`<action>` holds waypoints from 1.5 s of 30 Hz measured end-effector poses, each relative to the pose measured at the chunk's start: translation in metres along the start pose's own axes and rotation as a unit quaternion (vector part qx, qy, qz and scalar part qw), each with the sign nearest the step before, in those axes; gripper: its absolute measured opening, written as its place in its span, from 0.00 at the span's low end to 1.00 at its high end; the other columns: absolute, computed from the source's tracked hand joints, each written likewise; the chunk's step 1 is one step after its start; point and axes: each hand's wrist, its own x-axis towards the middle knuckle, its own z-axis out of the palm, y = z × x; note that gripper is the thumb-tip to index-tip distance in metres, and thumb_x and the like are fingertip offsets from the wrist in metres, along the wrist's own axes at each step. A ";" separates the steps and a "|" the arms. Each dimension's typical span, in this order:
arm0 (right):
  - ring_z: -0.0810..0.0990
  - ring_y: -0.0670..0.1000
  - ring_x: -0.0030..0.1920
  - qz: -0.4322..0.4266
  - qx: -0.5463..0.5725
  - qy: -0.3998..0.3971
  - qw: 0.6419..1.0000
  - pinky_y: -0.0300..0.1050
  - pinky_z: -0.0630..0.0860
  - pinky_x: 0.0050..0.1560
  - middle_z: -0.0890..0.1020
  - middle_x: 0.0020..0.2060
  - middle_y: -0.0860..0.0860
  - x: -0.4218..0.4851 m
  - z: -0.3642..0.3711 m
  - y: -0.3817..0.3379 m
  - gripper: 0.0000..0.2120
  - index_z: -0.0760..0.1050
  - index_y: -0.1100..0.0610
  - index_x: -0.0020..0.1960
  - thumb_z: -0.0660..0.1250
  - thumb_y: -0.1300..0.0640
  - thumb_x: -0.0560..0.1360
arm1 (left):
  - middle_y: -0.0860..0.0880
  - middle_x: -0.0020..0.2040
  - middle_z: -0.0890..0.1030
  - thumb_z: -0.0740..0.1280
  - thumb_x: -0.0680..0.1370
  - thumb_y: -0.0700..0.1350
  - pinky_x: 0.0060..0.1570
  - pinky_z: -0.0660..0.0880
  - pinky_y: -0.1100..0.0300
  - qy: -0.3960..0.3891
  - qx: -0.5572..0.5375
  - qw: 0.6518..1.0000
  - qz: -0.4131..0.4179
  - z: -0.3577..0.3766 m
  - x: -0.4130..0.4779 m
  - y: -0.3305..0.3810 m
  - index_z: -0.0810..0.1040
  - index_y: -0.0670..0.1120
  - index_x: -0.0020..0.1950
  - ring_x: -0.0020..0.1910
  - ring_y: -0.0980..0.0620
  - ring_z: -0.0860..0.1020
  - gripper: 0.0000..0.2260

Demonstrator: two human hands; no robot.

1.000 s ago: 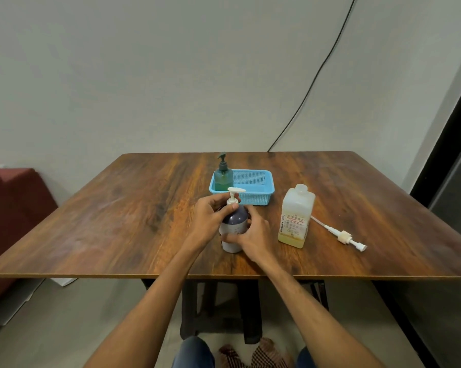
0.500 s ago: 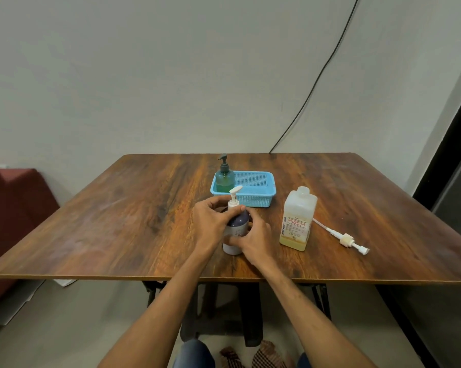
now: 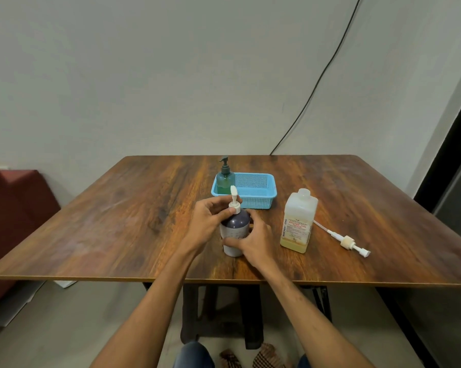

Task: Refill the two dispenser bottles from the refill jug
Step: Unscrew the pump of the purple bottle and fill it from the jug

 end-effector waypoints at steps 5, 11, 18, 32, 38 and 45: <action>0.76 0.41 0.58 0.004 -0.007 0.001 1.000 0.38 0.76 0.56 0.78 0.58 0.40 0.000 0.000 0.002 0.38 0.70 0.44 0.66 0.83 0.49 0.60 | 0.46 0.49 0.86 0.80 0.68 0.39 0.50 0.82 0.54 0.093 0.047 0.994 0.024 0.009 0.002 -0.006 0.83 0.40 0.54 0.50 0.50 0.85 0.17; 0.77 0.46 0.61 0.007 -0.013 0.004 1.000 0.42 0.77 0.59 0.79 0.60 0.45 0.001 0.002 0.001 0.37 0.70 0.45 0.66 0.83 0.52 0.61 | 0.51 0.59 0.82 0.76 0.73 0.45 0.58 0.80 0.56 0.016 0.042 0.999 0.007 0.016 -0.001 -0.005 0.78 0.45 0.65 0.59 0.54 0.81 0.21; 0.77 0.43 0.59 0.002 -0.010 0.005 1.000 0.40 0.77 0.57 0.78 0.60 0.40 0.000 0.003 0.002 0.39 0.69 0.44 0.66 0.83 0.48 0.60 | 0.47 0.62 0.82 0.66 0.79 0.35 0.62 0.77 0.57 -0.037 -0.013 0.999 0.000 -0.002 -0.004 -0.002 0.78 0.39 0.67 0.63 0.52 0.80 0.15; 0.79 0.46 0.60 0.006 -0.014 0.009 1.000 0.48 0.80 0.59 0.80 0.60 0.44 0.001 0.004 0.004 0.40 0.70 0.45 0.67 0.84 0.48 0.59 | 0.48 0.65 0.80 0.68 0.80 0.39 0.60 0.77 0.59 -0.037 0.014 0.999 0.002 0.003 -0.005 -0.006 0.74 0.42 0.71 0.64 0.53 0.79 0.19; 0.76 0.40 0.57 0.002 -0.006 0.007 1.000 0.33 0.74 0.54 0.77 0.59 0.39 0.000 0.001 0.000 0.39 0.69 0.45 0.67 0.83 0.49 0.61 | 0.44 0.52 0.85 0.76 0.71 0.35 0.51 0.81 0.59 0.055 0.025 0.998 0.023 0.004 0.001 -0.001 0.82 0.37 0.57 0.54 0.48 0.84 0.14; 0.73 0.40 0.58 0.008 -0.012 0.005 1.000 0.35 0.72 0.56 0.78 0.62 0.44 0.000 0.001 -0.001 0.40 0.69 0.47 0.69 0.83 0.50 0.62 | 0.50 0.57 0.83 0.77 0.72 0.45 0.59 0.80 0.54 0.028 0.071 0.997 0.011 0.010 0.001 0.001 0.79 0.45 0.63 0.57 0.54 0.82 0.21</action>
